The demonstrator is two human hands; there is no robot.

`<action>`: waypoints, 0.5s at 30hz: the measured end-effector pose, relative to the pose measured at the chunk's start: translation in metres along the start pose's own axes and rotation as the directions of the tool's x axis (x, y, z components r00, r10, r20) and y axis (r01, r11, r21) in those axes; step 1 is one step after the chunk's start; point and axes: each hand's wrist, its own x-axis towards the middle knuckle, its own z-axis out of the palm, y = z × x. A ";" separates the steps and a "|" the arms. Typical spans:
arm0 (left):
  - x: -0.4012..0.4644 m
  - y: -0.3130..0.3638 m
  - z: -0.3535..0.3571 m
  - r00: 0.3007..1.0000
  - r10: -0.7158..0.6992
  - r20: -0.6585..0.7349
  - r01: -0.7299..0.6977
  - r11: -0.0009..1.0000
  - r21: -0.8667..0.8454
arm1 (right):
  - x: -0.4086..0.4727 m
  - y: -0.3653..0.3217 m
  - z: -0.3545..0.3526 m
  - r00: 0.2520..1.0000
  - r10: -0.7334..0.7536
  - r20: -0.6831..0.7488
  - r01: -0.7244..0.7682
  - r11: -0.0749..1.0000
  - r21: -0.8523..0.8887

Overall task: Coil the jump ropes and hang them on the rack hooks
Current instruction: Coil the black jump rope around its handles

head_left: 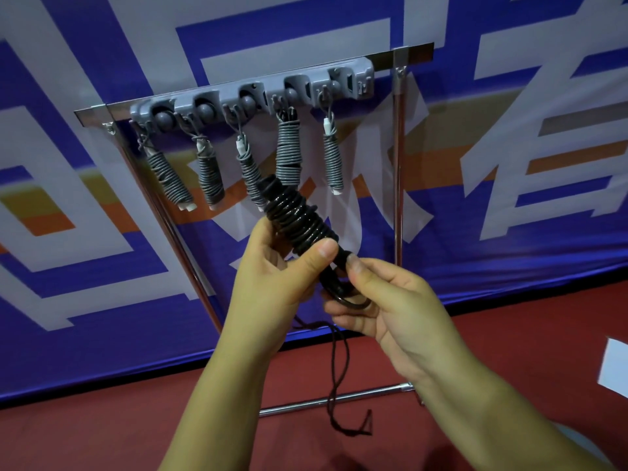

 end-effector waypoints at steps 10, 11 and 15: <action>0.003 0.004 -0.009 0.999 -0.036 0.027 0.035 0.999 0.042 | 0.005 0.008 0.001 0.993 0.107 0.056 -0.113 0.988 0.106; 0.004 0.005 -0.008 0.999 -0.030 0.023 0.030 1.000 -0.004 | 0.005 0.009 0.002 0.995 0.085 0.046 -0.089 0.993 0.074; 0.006 0.007 -0.007 0.999 -0.043 -0.019 0.042 0.995 -0.091 | 0.004 0.010 0.005 0.999 0.030 0.023 -0.029 0.999 -0.012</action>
